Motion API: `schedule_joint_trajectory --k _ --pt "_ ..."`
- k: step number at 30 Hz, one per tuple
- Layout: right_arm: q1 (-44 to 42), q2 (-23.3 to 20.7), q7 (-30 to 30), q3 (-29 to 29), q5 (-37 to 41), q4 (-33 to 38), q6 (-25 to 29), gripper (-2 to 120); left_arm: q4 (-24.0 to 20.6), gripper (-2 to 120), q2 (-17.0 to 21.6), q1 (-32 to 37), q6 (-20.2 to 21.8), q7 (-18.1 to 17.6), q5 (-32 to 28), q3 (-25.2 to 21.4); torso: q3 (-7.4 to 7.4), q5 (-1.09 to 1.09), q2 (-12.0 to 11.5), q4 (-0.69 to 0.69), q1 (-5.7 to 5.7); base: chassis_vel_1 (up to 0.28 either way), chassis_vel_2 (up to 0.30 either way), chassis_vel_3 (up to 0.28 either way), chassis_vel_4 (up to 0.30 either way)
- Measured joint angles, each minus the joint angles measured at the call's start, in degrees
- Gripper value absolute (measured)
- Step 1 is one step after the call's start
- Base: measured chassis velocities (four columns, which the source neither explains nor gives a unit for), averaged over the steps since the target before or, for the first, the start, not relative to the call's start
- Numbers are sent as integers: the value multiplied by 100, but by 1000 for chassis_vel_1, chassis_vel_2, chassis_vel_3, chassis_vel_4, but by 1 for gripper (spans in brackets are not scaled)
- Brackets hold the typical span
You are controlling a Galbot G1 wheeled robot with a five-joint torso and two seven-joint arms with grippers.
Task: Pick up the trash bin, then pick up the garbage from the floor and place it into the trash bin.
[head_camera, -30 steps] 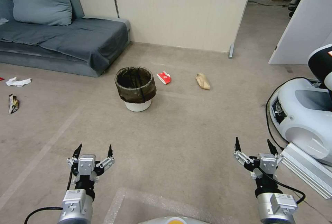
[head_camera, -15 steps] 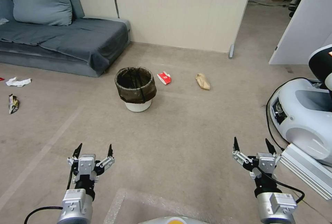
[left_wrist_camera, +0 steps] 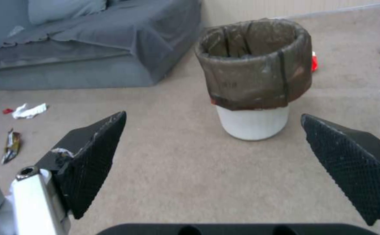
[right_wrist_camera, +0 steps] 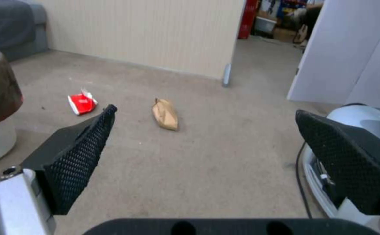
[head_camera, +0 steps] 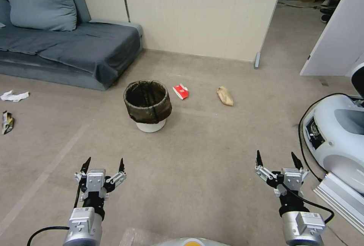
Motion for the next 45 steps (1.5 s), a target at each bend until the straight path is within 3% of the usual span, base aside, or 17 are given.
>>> schedule_joint_trajectory --k 45 --pt "-20 0 17 -39 -9 -38 95 100 -85 100 5 55 -2 -5 -14 -10 0 -1 0 0 0 -127 125 128 -127"
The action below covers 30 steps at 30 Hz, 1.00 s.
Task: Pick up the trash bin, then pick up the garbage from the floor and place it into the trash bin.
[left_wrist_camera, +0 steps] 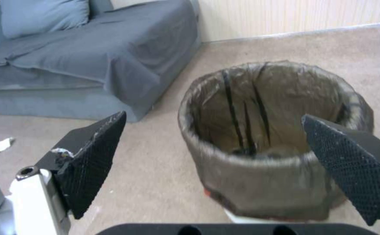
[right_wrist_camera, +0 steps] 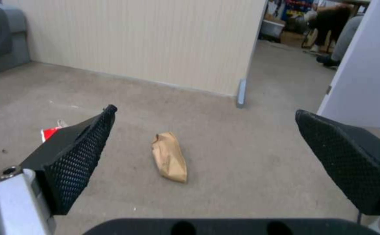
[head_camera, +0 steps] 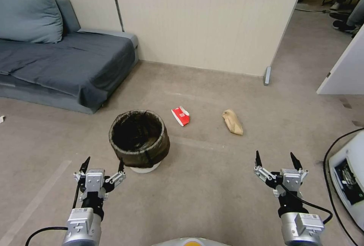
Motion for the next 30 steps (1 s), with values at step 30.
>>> schedule_joint_trajectory --k 30 --pt "72 -2 205 71 370 22 -362 100 744 100 1132 -2392 2691 -5 -1919 -396 0 1 0 -1 0 -27 31 30 -29"
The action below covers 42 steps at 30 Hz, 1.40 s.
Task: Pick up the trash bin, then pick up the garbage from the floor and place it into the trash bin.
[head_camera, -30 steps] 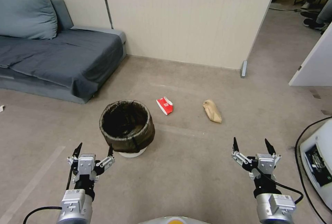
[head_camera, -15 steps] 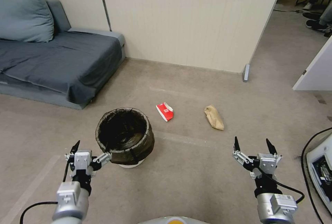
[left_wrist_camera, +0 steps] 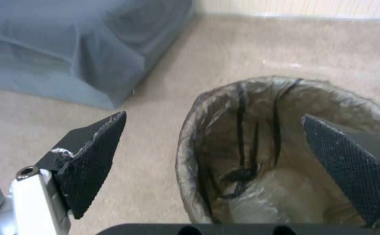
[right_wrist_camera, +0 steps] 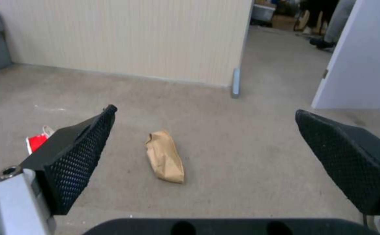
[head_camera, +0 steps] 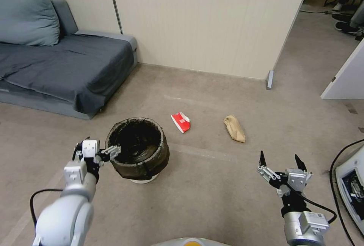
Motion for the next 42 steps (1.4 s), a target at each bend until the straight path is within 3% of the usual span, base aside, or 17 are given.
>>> schedule_joint_trajectory --k 13,24,42 --pt "250 1 18 -54 102 -176 -494 100 959 100 479 -1107 803 -446 -630 239 0 -1 0 0 0 0 0 0 0" --pt "261 1 63 -97 137 -265 -545 100 1542 100 469 -1588 850 -789 -1188 410 0 0 0 0 1 0 0 0 0" --pt "274 1 139 -234 159 -338 -542 100 2002 100 306 -1585 826 -778 -1062 492 0 0 0 1 0 0 0 0 0"
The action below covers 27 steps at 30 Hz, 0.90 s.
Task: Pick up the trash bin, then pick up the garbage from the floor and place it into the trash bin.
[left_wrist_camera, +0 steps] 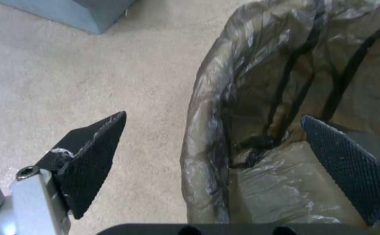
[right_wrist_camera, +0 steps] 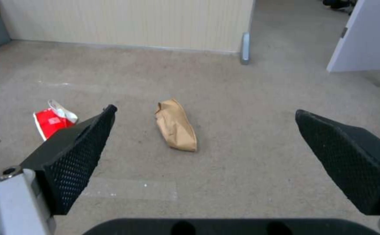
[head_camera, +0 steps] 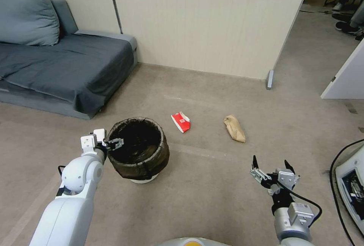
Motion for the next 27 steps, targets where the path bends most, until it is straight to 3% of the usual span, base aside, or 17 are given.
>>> schedule_joint_trajectory --k 7,10,18,20,27 --pt "8 0 21 -38 -12 -48 28 100 121 99 -6 -19 -6 28 16 20 0 0 0 0 0 0 0 0 0" --pt "13 -1 25 -53 -22 -55 36 100 167 93 -22 -20 -7 34 15 20 0 0 0 0 0 0 0 0 0" --pt "25 0 29 -94 -47 -78 40 100 308 65 -79 -63 -11 53 17 66 0 0 0 0 0 0 0 0 0" --pt "26 0 30 -98 -51 -80 44 100 388 53 -104 -93 -12 54 28 94 0 0 0 0 0 0 0 0 0" --pt "32 0 31 -94 -51 -89 54 100 487 31 -122 -136 -22 47 68 108 -1 4 0 2 0 0 0 0 0"
